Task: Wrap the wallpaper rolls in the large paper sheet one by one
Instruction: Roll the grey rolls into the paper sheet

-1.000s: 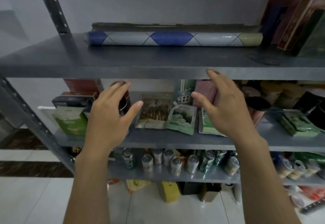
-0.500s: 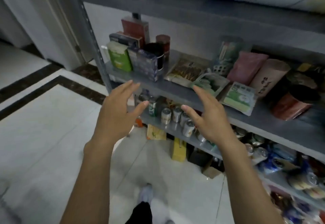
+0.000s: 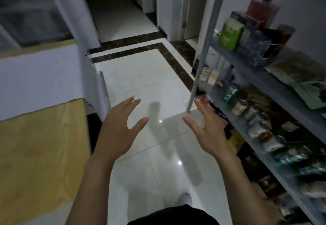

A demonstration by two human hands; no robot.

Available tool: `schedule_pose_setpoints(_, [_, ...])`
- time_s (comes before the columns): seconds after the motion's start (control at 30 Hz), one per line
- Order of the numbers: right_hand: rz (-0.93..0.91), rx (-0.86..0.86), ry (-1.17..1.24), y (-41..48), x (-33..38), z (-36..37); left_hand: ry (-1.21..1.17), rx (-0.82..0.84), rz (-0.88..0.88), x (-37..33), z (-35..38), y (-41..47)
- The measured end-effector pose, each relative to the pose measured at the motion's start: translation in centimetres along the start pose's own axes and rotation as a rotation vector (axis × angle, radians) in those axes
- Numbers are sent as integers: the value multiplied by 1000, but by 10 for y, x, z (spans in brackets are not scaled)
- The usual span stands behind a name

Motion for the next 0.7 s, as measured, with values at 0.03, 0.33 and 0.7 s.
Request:
schedule_pose_setpoints(0.03, [-27,37,0,-2,14,20,13,-36,-36,15,-13,-19])
schedule_pose_setpoints(0.33, [-259,340,-1,-53,145,214,15,-369,-349,143,-126,-225])
schedule_pose_setpoints(0.7, [-447,764,-66,-84,237,364,13,-687,-777,212,-178,-402])
Point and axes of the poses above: each hand's wrist, its own y-axis towards the middle knuckle, its own z-axis out of the palm, x = y × z, the point moved 4 cm from there along y, towards the middle knuckle, and after that the axes turned 10 degrees about x, right-handed, at the moved point
